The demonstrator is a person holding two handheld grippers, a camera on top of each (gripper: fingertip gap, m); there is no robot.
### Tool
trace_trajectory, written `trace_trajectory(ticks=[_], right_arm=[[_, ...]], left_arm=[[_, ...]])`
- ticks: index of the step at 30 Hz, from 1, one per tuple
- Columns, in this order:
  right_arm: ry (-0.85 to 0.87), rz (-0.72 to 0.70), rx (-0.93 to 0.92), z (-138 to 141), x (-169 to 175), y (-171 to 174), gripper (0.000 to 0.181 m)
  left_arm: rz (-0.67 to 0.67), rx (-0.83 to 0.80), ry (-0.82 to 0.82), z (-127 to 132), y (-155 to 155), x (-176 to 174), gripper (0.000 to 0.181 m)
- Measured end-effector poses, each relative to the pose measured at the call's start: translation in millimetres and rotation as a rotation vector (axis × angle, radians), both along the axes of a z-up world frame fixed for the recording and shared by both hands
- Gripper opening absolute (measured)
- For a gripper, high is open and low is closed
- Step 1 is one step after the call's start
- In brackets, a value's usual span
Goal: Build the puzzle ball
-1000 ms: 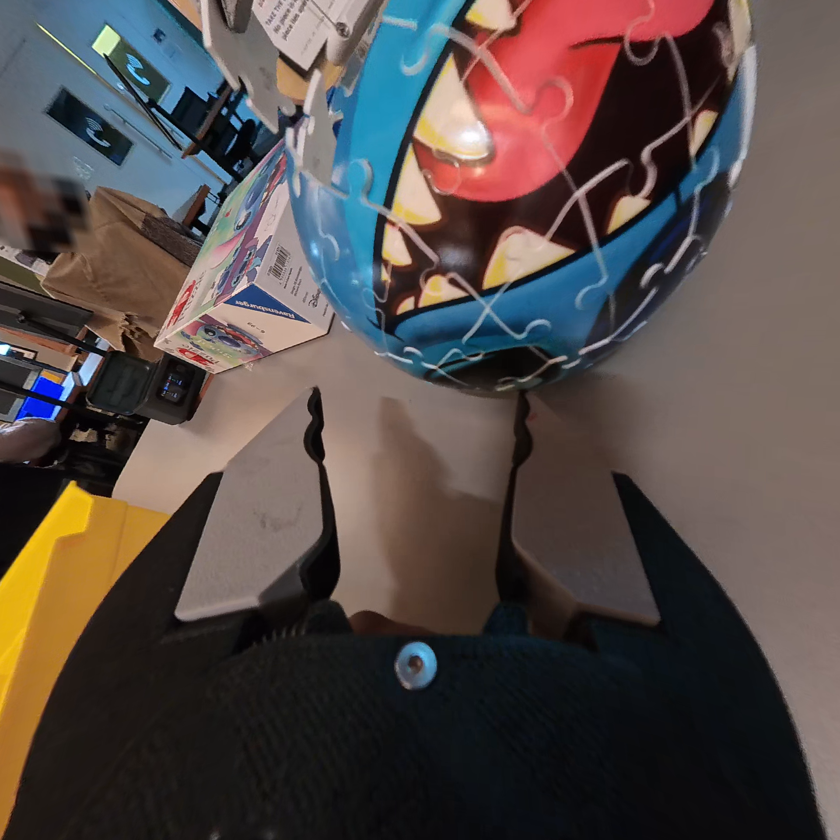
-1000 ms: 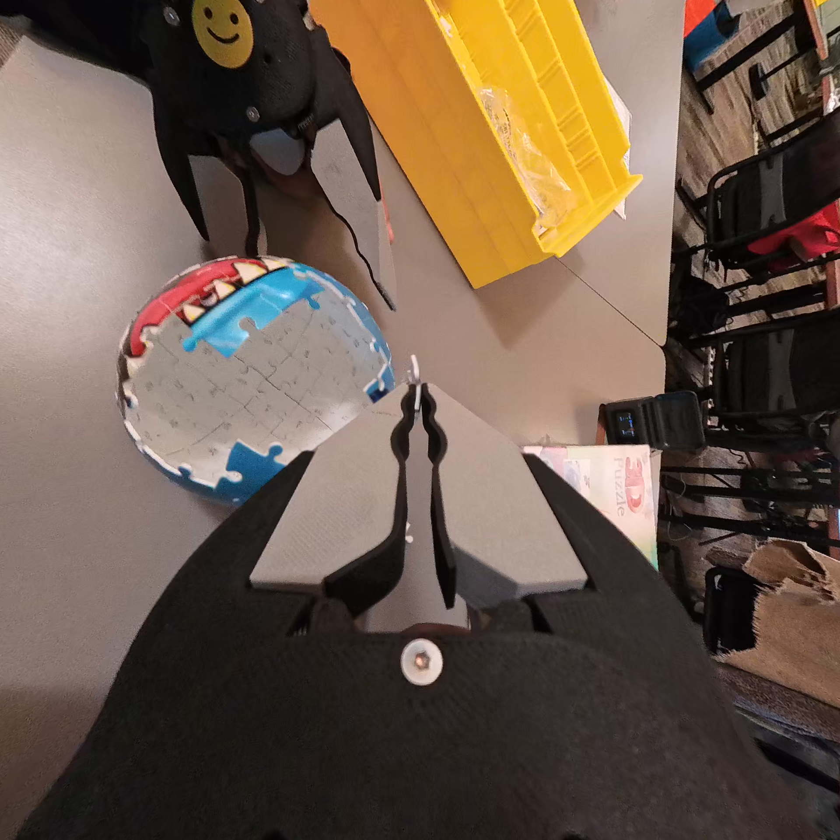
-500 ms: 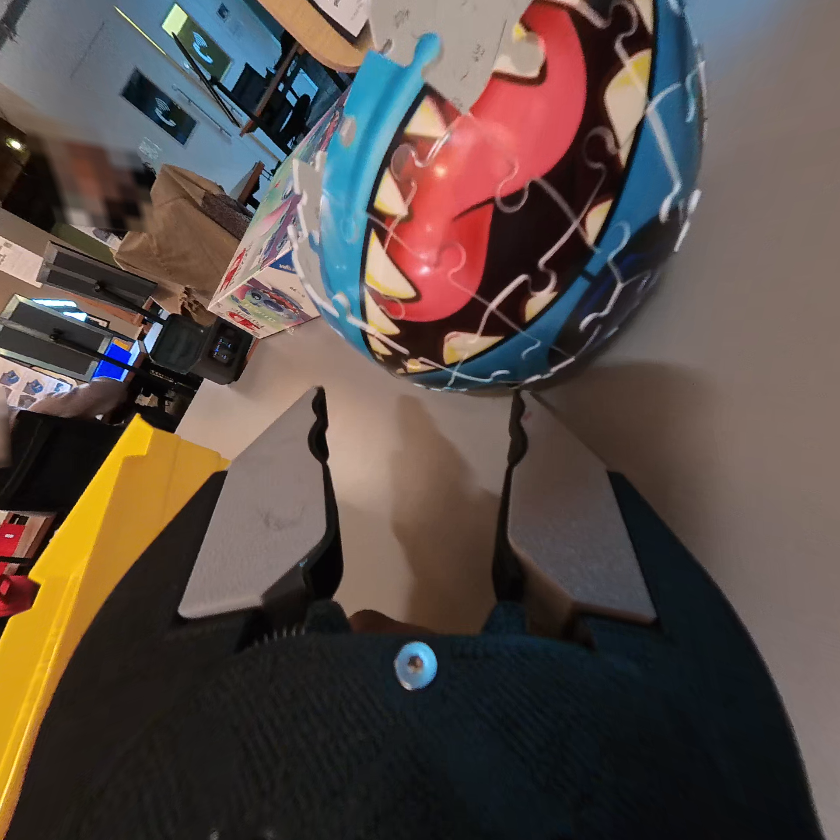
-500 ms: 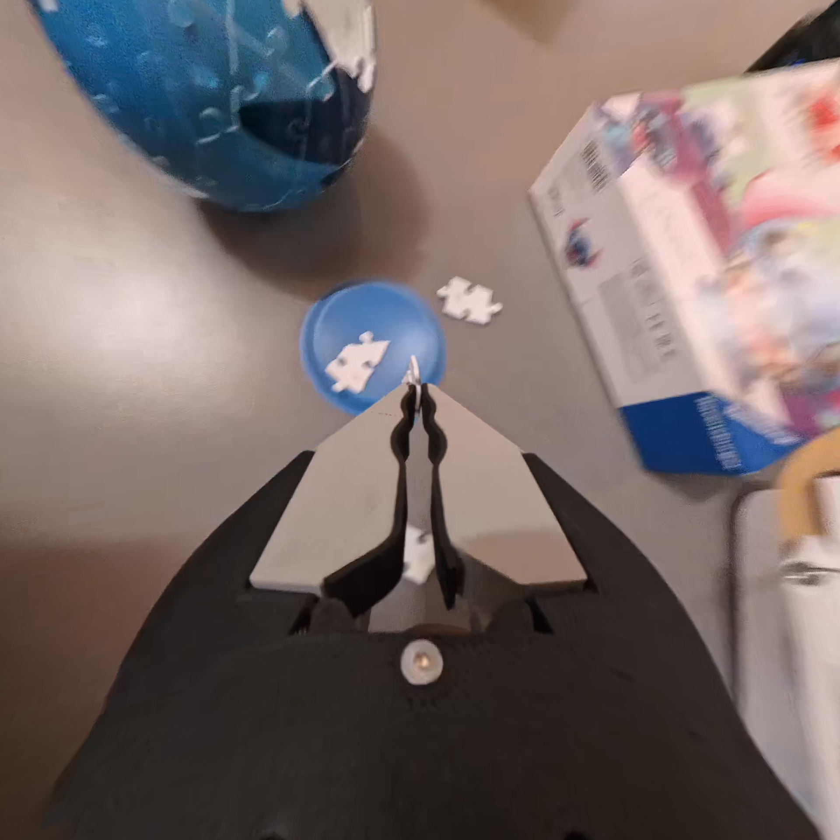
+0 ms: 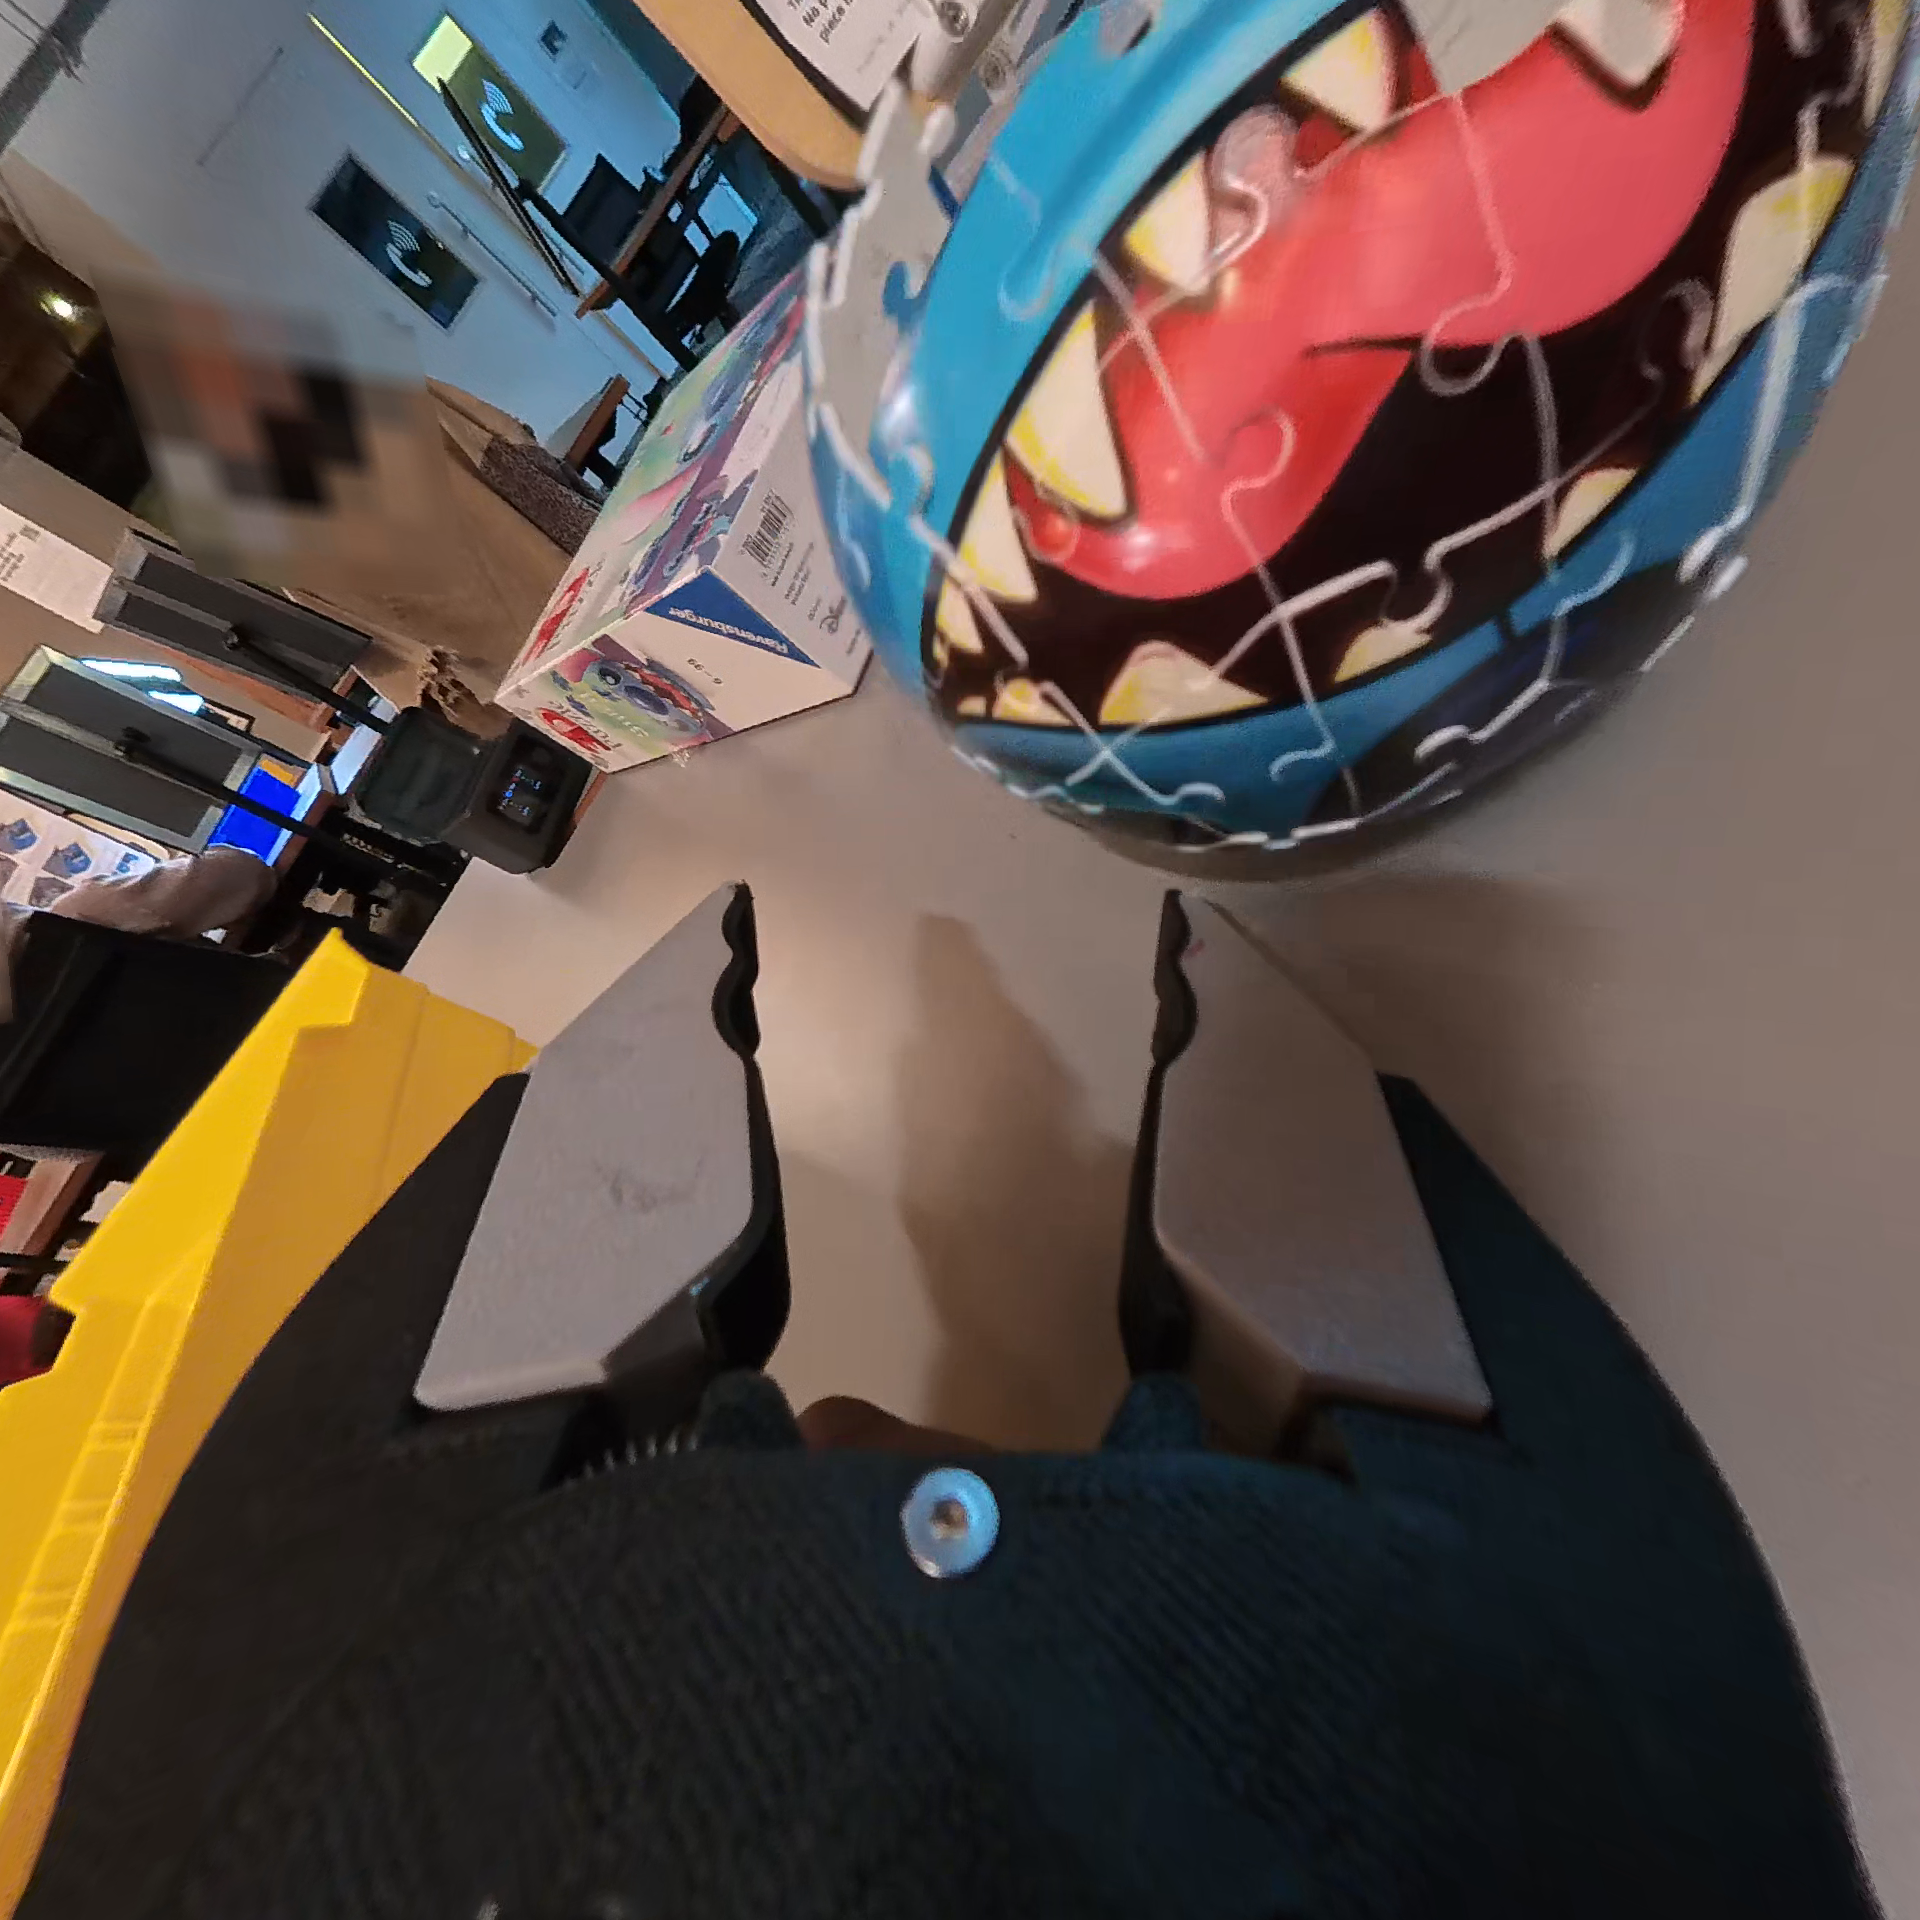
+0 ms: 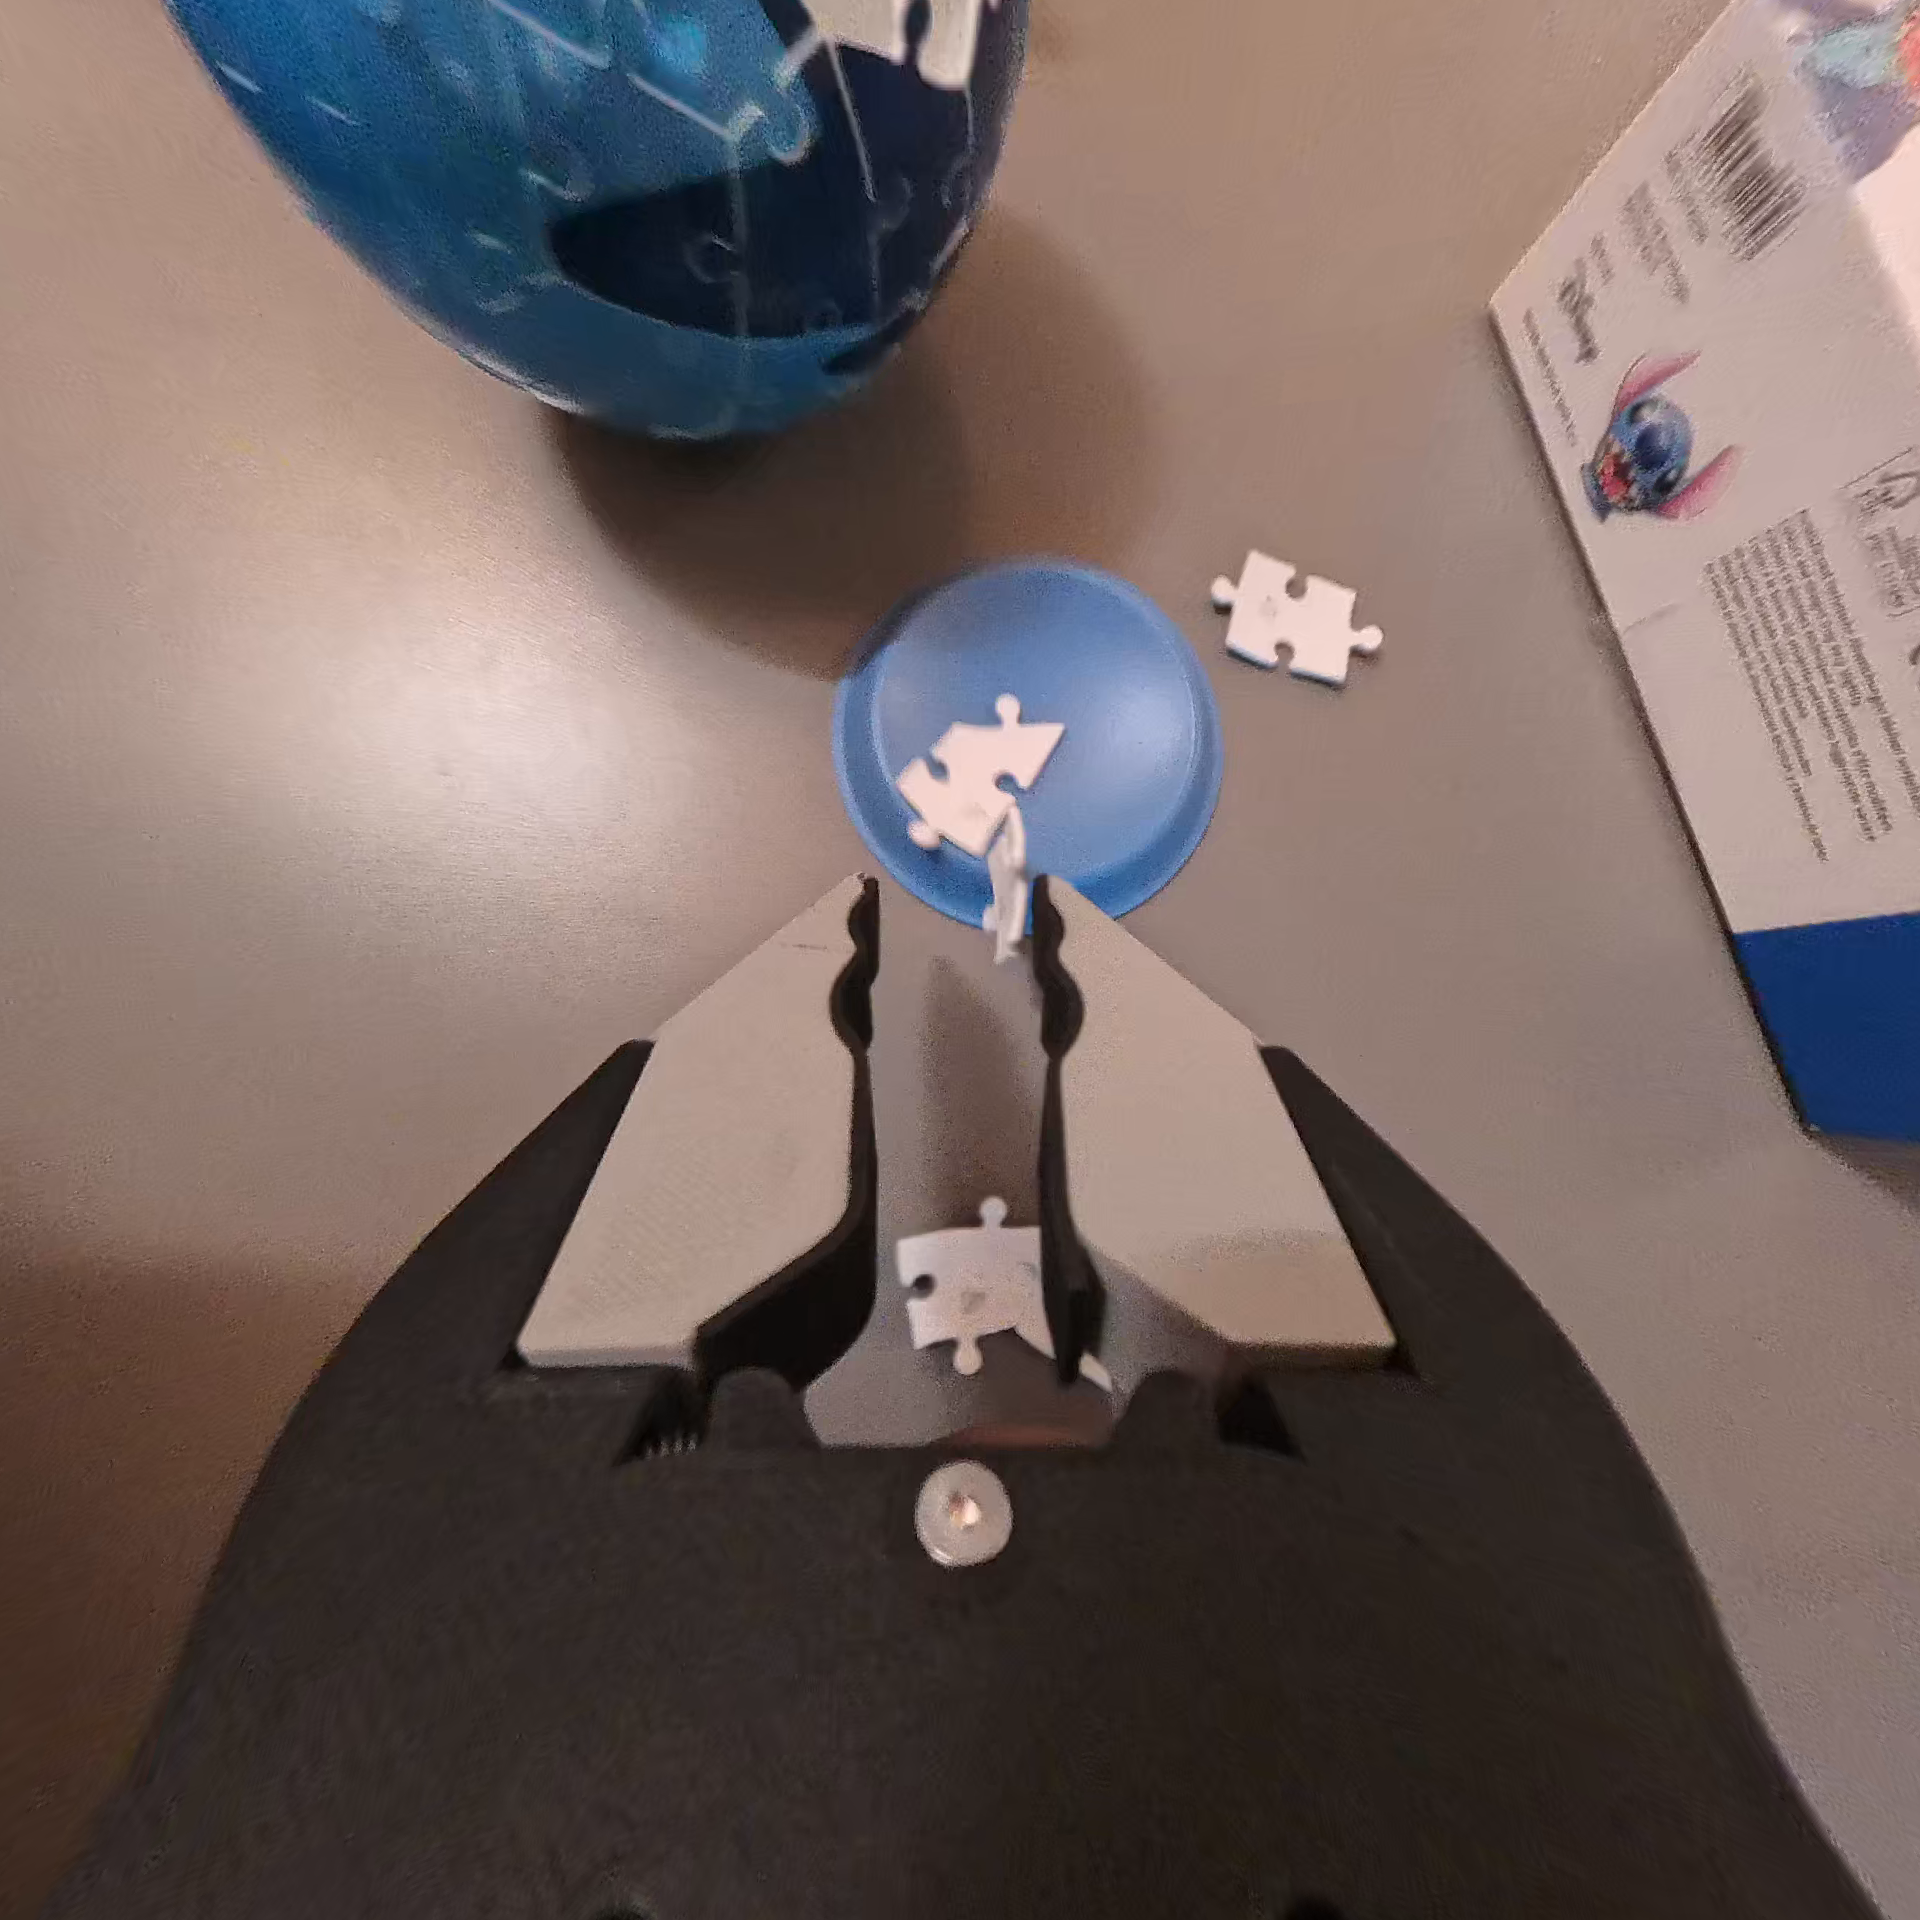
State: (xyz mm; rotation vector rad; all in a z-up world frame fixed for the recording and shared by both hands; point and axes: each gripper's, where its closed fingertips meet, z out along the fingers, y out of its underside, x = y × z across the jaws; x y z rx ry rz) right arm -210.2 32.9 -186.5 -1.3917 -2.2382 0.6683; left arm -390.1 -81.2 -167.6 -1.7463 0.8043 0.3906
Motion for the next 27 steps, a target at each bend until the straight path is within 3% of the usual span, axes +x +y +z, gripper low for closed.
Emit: trace_trajectory(ticks=[3, 5, 8, 11, 14, 17, 21, 24, 27], right_arm=[[-0.093, -0.08, 0.126, -19, 2, 26, 0.035], [-0.113, -0.12, 0.078, -19, 9, 34, 0.032], [-0.11, -0.195, 0.05, -12, 16, 52, 0.044], [0.018, -0.164, 0.002, 15, 10, 40, 0.034], [0.117, -0.034, -0.122, 32, -6, -1, 0.029], [0.059, 0.091, -0.075, 10, -15, -27, 0.03], [-0.038, 0.139, 0.038, -20, -23, -21, 0.028], [-0.049, 0.14, 0.057, -21, -24, -18, 0.022], [0.0, 0.14, 0.072, -9, -18, -17, 0.004]], left_arm=[[-0.001, 0.007, -0.001, 1, 0, 0, 0.075], [-0.004, 0.011, 0.006, 1, -1, 1, 0.075], [-0.009, 0.009, 0.006, 0, -1, 2, 0.075], [-0.013, 0.01, 0.0, 1, -1, 2, 0.075], [-0.018, 0.009, 0.003, 1, -2, 3, 0.074], [-0.017, 0.007, 0.001, 1, -2, 3, 0.075], [-0.015, 0.015, 0.004, 1, -2, 3, 0.074], [-0.013, 0.014, -0.002, 2, -2, 2, 0.073], [-0.018, 0.014, -0.009, 2, -2, 2, 0.073]])
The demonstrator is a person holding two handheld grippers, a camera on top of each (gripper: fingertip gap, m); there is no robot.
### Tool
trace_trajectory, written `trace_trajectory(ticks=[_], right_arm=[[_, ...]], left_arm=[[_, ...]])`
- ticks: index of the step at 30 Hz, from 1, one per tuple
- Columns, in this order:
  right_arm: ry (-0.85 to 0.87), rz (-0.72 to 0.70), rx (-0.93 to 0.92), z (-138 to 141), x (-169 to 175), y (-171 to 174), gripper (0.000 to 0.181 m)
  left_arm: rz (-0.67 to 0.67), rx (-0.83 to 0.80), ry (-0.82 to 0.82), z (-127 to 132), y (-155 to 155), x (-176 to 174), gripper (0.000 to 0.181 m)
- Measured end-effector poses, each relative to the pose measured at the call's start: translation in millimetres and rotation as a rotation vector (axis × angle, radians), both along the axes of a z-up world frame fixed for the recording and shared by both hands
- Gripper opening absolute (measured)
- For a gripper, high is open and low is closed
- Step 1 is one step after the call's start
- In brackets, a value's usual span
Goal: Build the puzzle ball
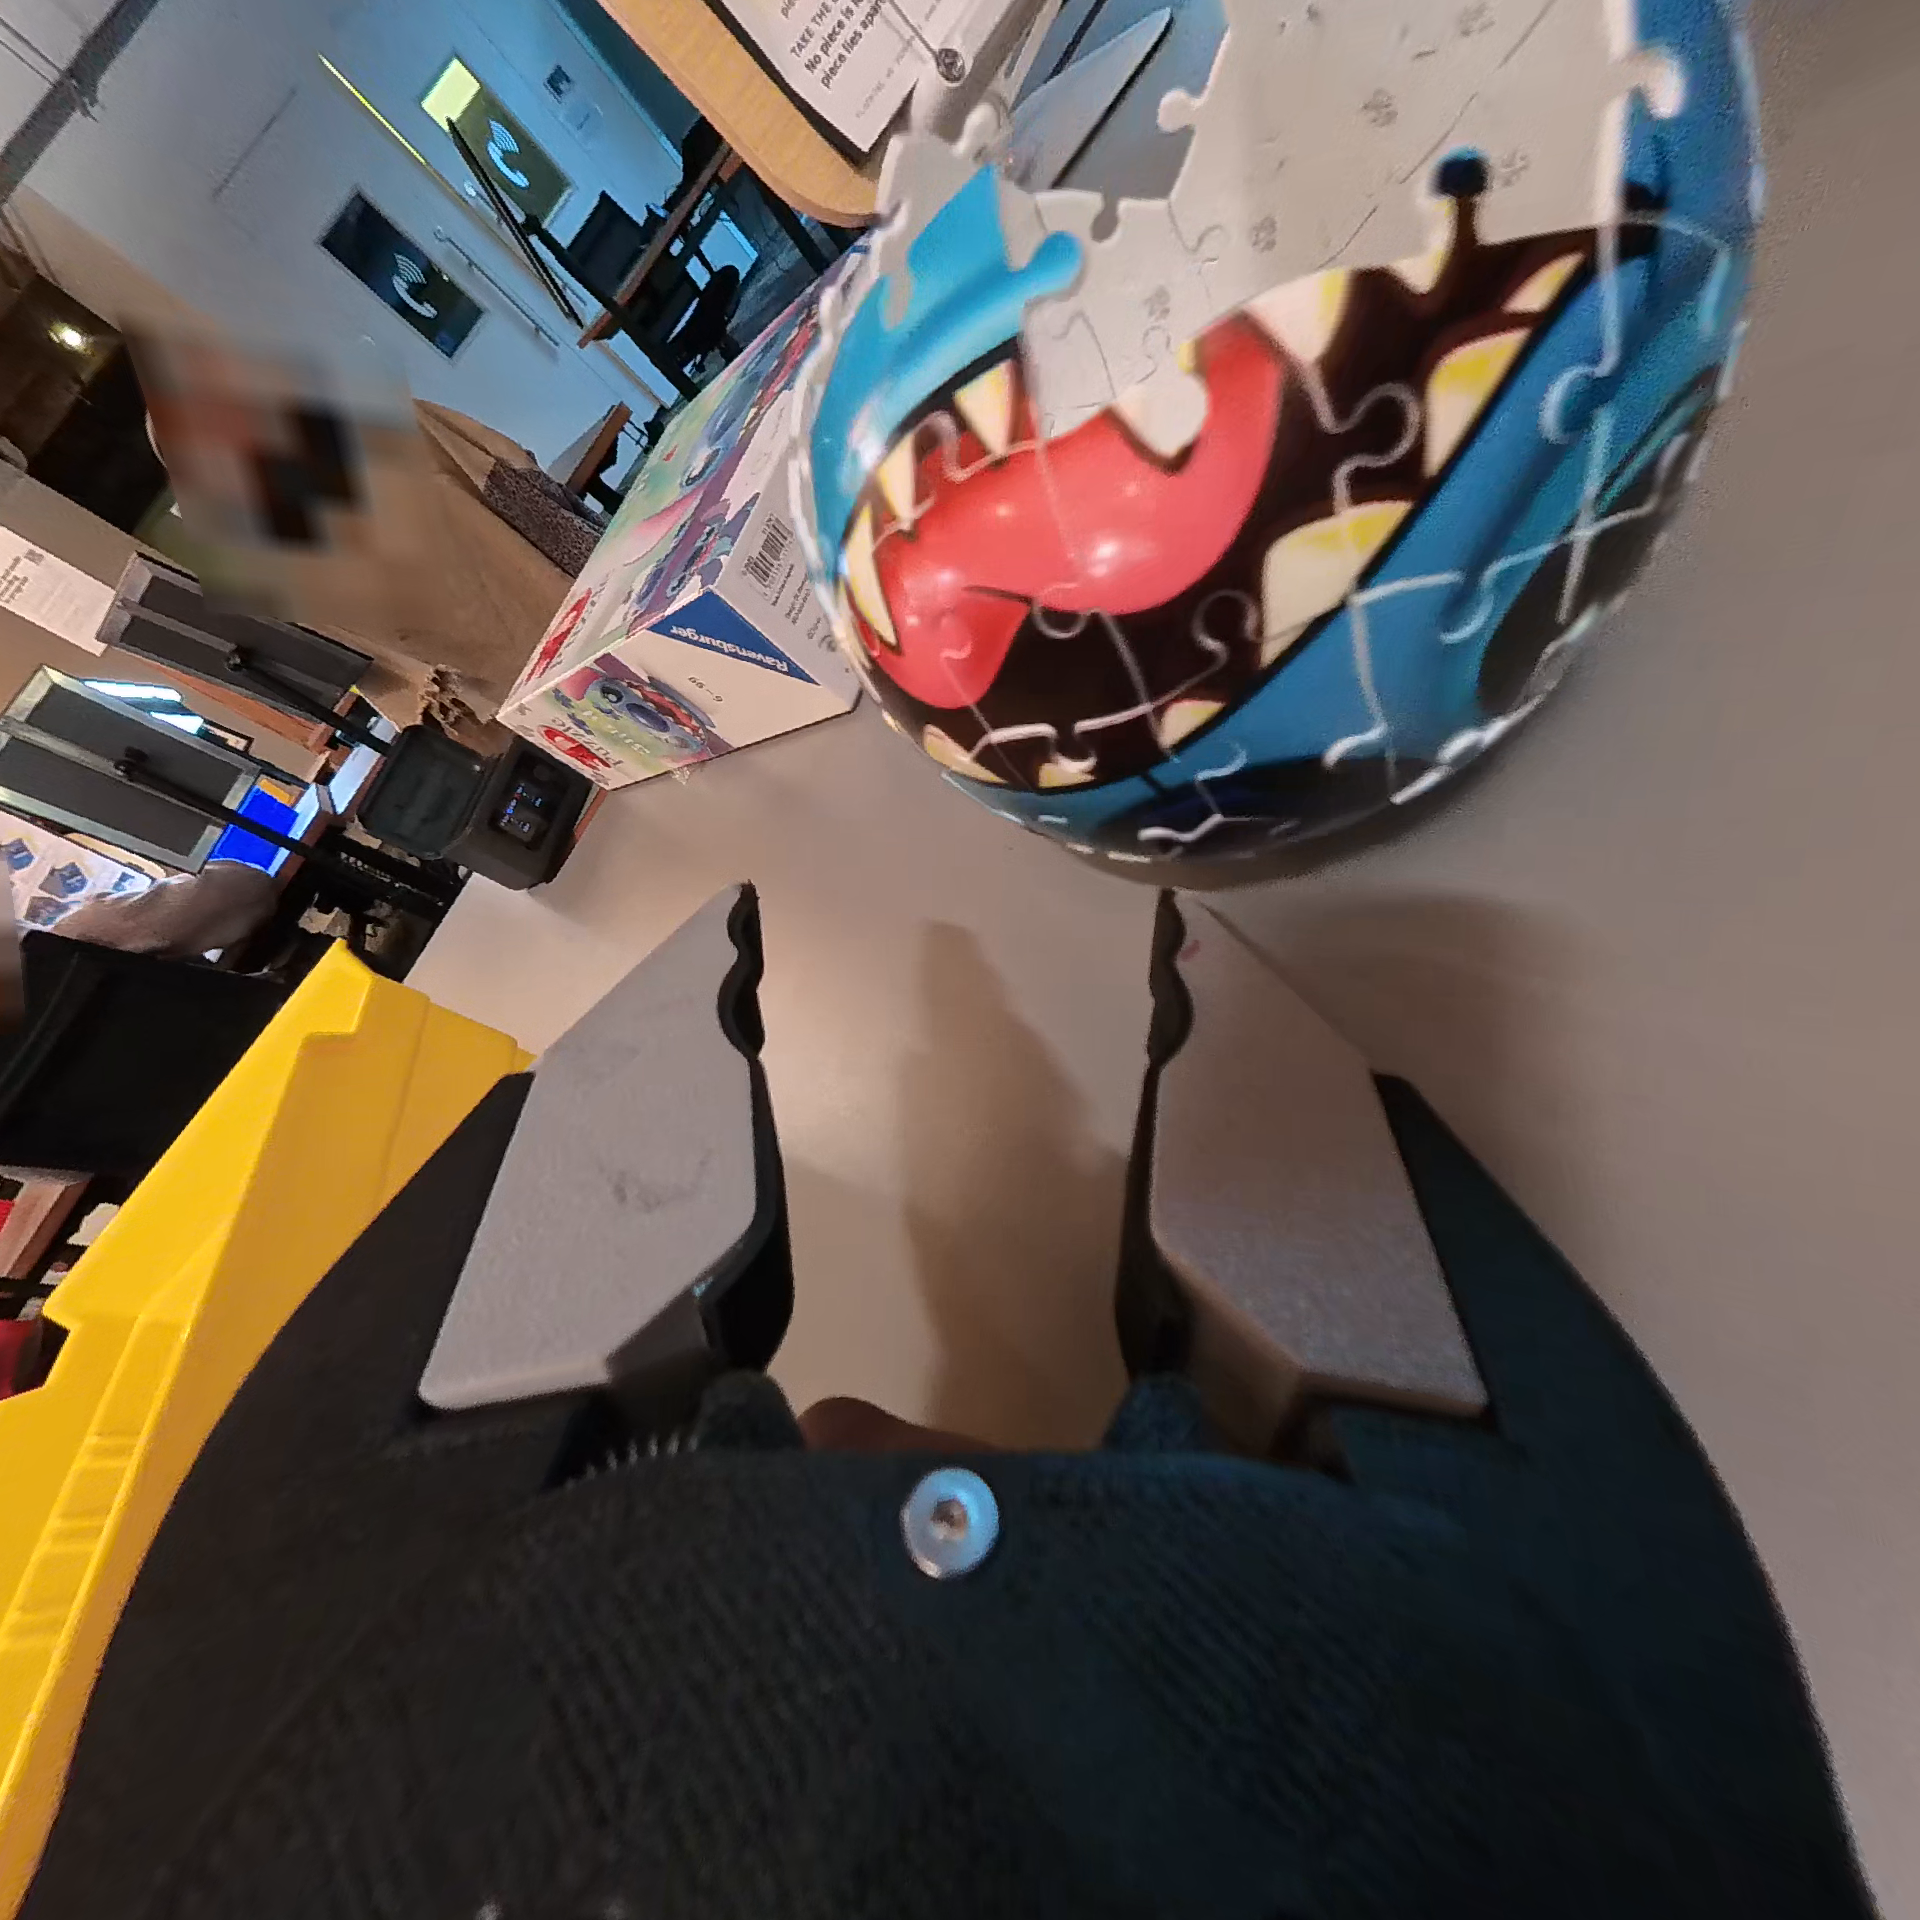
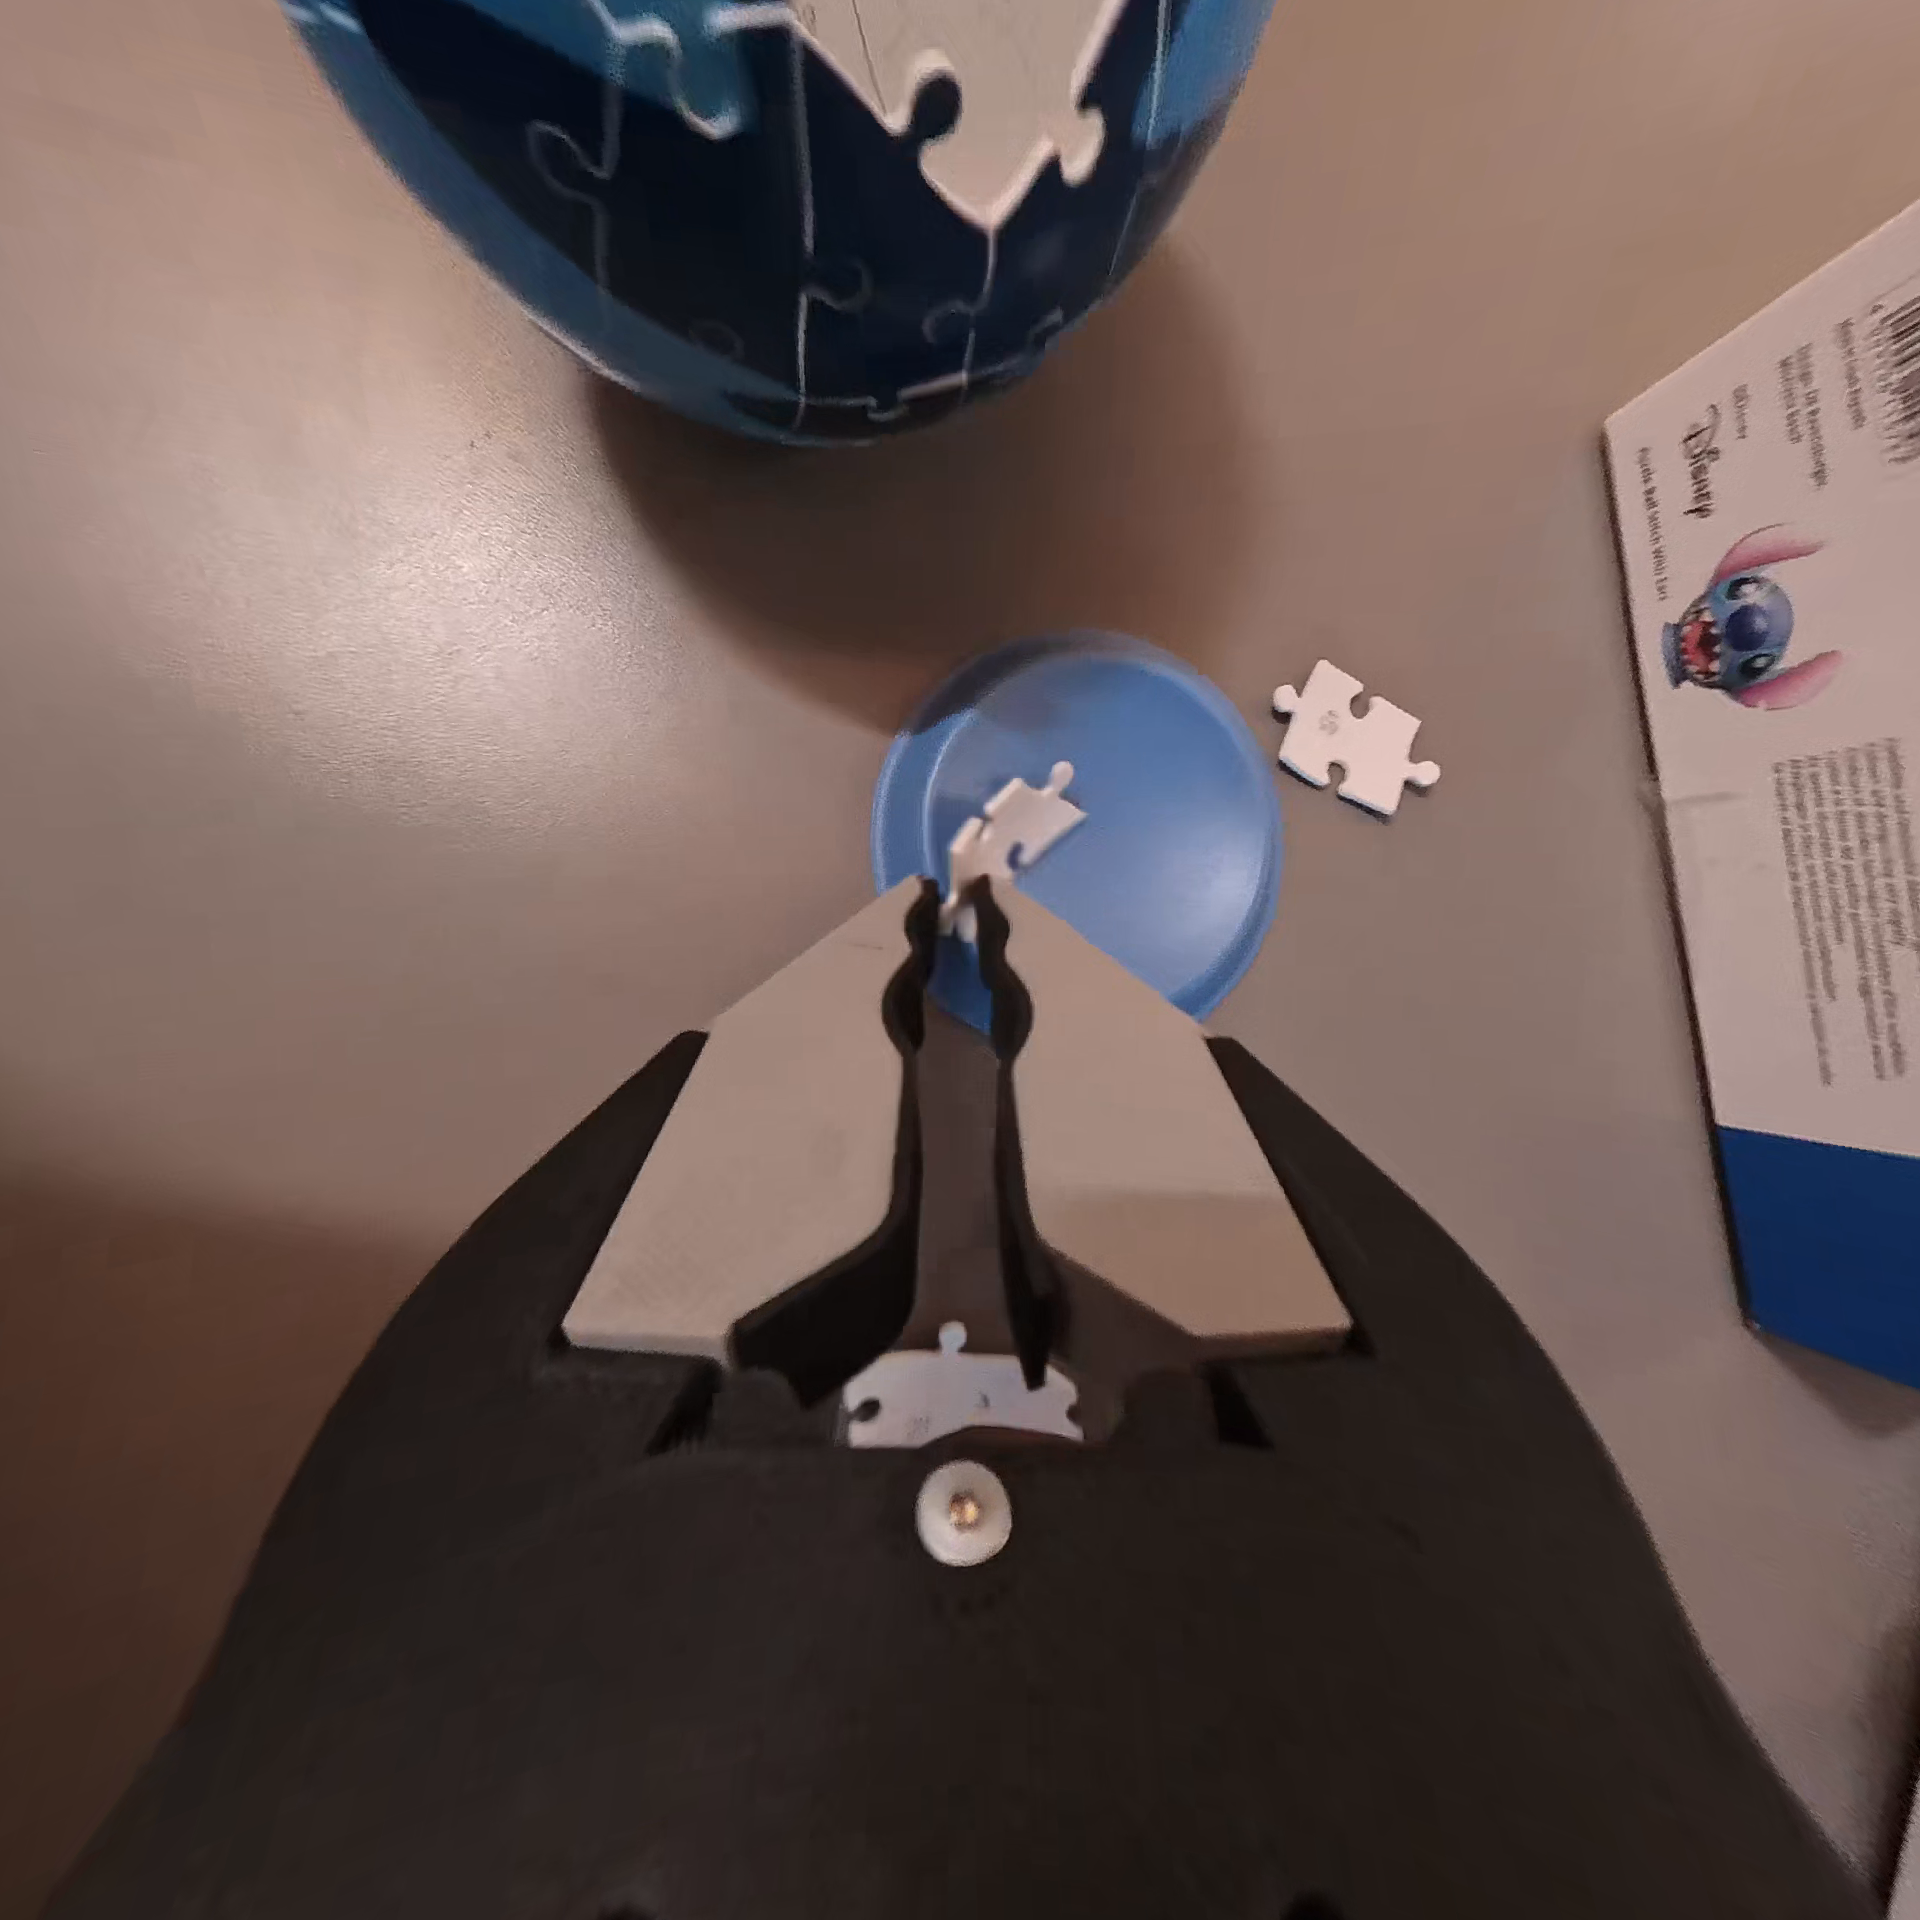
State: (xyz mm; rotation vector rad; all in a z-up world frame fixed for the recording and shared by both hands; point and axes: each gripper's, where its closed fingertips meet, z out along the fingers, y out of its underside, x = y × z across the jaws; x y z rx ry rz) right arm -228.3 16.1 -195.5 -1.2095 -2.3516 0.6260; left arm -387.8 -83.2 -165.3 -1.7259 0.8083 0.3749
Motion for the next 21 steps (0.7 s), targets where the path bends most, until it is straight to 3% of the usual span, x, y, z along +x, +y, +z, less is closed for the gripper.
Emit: trace_trajectory(ticks=[5, 9, 11, 15, 18, 21], right_arm=[[0.062, -0.081, -0.044, 21, 16, 18, 0.0], [0.066, -0.278, 0.102, 24, 41, 81, 0.0], [0.017, -0.317, 0.113, 15, 55, 95, 0.0], [-0.034, -0.273, 0.04, 4, 56, 80, 0.041], [-0.032, -0.185, -0.028, 4, 37, 58, 0.045], [-0.082, -0.159, -0.019, -6, 17, 57, 0.048]], left_arm=[[-0.006, -0.008, 0.004, -1, 0, 1, 0.074], [-0.011, -0.005, 0.016, -2, -1, 2, 0.074], [-0.015, -0.01, 0.018, -3, -1, 3, 0.074], [-0.03, -0.01, 0.013, -2, -3, 4, 0.074], [-0.05, -0.007, 0.005, -1, -5, 7, 0.074], [-0.071, -0.015, -0.023, 0, -8, 8, 0.074]])
